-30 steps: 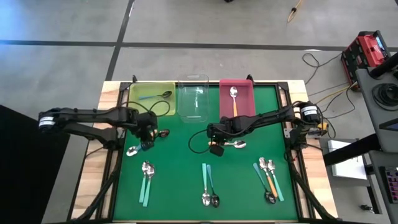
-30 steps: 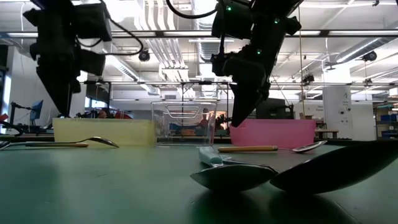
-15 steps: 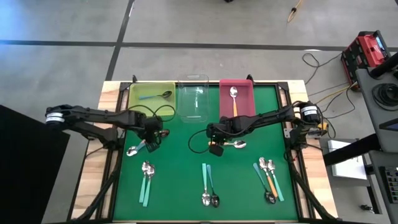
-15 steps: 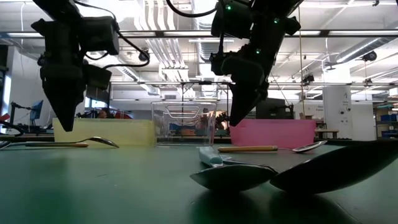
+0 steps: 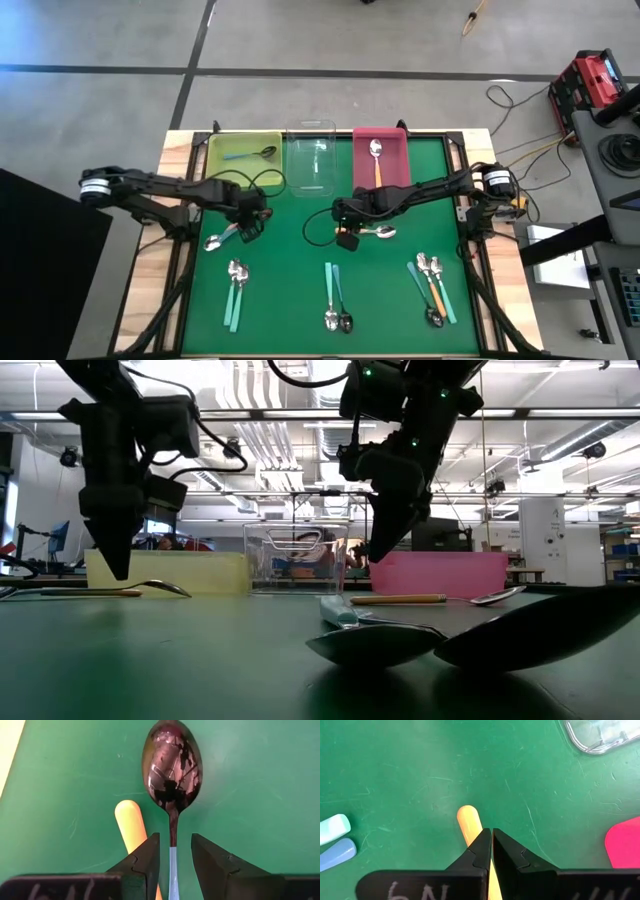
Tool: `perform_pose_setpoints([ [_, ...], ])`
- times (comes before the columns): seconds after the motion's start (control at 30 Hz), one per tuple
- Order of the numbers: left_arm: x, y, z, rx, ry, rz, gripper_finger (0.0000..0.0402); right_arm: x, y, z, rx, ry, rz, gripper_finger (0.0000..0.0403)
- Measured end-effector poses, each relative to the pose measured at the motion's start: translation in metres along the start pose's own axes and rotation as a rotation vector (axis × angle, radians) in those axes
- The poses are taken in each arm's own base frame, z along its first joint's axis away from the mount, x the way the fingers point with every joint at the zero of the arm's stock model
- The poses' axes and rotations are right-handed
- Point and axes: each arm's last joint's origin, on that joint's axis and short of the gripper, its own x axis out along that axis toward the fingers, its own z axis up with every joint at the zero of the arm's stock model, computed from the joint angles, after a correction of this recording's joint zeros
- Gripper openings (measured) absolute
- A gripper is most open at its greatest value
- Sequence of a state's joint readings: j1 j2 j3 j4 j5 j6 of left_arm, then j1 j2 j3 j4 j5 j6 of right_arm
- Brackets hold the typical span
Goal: Sort silverware by color (type)
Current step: Put the blue spoon into the yellow bin
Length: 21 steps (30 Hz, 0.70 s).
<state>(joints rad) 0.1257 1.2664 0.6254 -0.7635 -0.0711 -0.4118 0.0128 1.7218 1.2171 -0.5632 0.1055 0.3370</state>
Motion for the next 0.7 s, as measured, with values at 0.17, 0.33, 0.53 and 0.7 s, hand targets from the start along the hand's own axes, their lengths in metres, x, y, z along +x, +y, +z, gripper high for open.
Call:
perform_pose_setpoints([
  [0.17, 0.0050, -0.0011, 0.0017, 0.007, 0.014, 0.006, 0.0096, 0.0000, 0.0000, 0.0000, 0.000, 0.000, 0.000, 0.0009],
  [0.33, 0.0064, -0.0015, 0.0024, 0.010, 0.015, 0.006, 0.0120, 0.0000, 0.0000, 0.0000, 0.000, 0.000, 0.000, 0.0009],
  [0.53, 0.0070, -0.0022, 0.0040, 0.007, 0.002, 0.001, 0.0146, 0.0000, 0.0000, 0.0000, 0.000, 0.000, 0.000, 0.0009],
  [0.7, 0.0105, -0.0022, 0.0046, 0.004, 0.012, 0.024, 0.0148, -0.0001, 0.0000, 0.0000, 0.000, 0.000, 0.000, 0.0009],
])
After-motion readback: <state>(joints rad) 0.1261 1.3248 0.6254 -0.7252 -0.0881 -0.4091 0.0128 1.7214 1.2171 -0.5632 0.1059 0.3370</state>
